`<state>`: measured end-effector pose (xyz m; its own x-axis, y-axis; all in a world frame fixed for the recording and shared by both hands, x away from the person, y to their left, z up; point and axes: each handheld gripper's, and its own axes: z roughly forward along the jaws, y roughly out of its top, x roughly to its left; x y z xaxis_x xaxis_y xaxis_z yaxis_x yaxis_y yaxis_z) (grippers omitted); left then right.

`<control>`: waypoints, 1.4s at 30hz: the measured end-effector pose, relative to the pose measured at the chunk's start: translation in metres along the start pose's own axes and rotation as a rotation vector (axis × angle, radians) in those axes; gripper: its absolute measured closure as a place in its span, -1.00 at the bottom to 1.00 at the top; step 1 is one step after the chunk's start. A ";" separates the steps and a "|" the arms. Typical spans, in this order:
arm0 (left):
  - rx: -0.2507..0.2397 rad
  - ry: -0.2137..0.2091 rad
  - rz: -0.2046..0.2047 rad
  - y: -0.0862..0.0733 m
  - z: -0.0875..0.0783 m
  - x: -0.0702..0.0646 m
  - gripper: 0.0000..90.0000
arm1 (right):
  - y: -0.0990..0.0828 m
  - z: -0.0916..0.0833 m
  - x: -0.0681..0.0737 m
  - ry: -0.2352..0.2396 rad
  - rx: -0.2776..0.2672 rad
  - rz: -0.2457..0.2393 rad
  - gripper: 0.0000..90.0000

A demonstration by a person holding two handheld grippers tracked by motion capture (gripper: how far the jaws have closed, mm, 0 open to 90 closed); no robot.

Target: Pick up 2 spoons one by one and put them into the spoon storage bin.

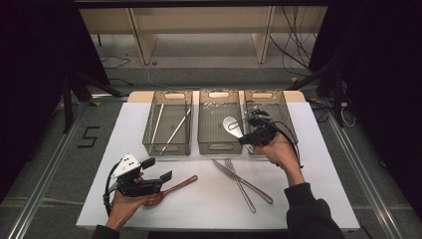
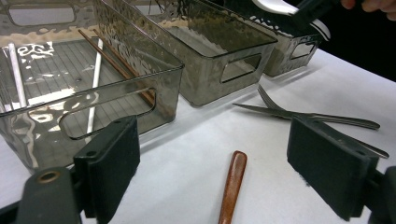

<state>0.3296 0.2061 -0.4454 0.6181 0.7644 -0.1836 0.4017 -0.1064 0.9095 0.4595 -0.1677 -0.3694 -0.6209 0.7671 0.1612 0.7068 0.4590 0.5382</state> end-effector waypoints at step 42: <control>0.002 -0.005 0.003 0.000 0.000 0.000 -0.63 | 0.073 0.070 -0.012 -0.036 0.052 0.097 0.73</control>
<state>0.3300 0.2058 -0.4454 0.6228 0.7607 -0.1829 0.4011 -0.1098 0.9094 0.5426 -0.1123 -0.3898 -0.5365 0.8244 0.1802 0.7805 0.4036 0.4774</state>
